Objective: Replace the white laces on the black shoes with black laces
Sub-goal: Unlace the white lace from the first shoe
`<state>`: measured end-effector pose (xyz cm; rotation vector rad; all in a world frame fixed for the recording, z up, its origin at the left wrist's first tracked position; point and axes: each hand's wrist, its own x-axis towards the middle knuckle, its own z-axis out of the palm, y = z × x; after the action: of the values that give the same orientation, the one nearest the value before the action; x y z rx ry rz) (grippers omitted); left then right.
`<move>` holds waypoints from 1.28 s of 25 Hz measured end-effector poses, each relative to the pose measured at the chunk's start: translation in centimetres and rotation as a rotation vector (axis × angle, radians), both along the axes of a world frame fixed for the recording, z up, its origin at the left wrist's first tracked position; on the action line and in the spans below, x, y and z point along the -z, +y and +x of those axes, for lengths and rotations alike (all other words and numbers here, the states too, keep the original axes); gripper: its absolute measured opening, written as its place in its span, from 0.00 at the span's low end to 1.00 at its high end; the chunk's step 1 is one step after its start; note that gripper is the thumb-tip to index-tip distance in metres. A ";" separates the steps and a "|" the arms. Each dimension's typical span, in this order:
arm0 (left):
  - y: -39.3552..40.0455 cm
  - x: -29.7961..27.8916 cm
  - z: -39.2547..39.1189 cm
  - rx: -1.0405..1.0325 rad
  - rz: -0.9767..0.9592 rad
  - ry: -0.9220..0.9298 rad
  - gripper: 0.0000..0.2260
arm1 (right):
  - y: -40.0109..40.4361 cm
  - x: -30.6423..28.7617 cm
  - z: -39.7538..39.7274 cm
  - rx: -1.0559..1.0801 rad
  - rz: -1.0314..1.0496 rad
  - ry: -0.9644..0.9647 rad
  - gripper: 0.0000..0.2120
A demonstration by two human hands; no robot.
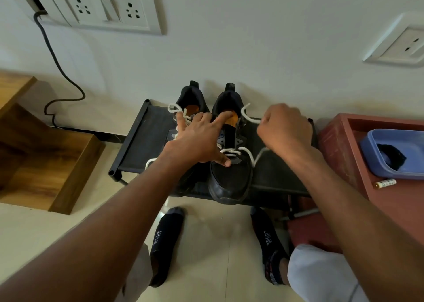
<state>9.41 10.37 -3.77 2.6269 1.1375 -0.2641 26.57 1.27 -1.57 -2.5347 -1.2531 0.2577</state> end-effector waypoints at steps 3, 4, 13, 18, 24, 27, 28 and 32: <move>-0.4 -0.7 0.2 0.057 0.073 -0.010 0.37 | -0.5 0.2 0.3 -0.124 -0.367 0.045 0.15; -0.5 -0.9 0.5 0.055 0.085 -0.038 0.29 | -0.3 0.1 0.2 -0.177 -0.300 0.078 0.20; -0.4 0.4 1.4 -0.078 -0.175 -0.300 0.03 | -0.4 1.6 -1.4 -0.519 -0.475 0.236 0.58; -0.6 -0.1 0.5 -0.215 -0.400 -0.442 0.02 | -0.5 2.2 -1.8 -0.499 -0.448 0.237 0.57; 0.8 -1.3 -1.3 -0.332 -0.516 -0.401 0.04 | -0.5 2.2 -1.8 -0.469 -0.381 0.328 0.65; 0.6 -1.5 -0.7 -0.093 -0.206 -0.386 0.04 | -0.3 2.6 -1.8 -0.464 -0.385 0.321 0.69; 0.4 -1.4 -0.4 -0.038 -0.177 -0.389 0.04 | -0.2 2.7 -1.9 -0.464 -0.386 0.325 0.70; 0.0 0.2 0.7 0.036 -0.154 -0.263 0.09 | 0.0 2.8 -2.0 -0.445 -0.389 0.320 0.73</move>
<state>10.10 10.33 -4.00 2.4600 0.9449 -0.0101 24.61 1.22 -4.34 -2.3303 -1.7459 1.0514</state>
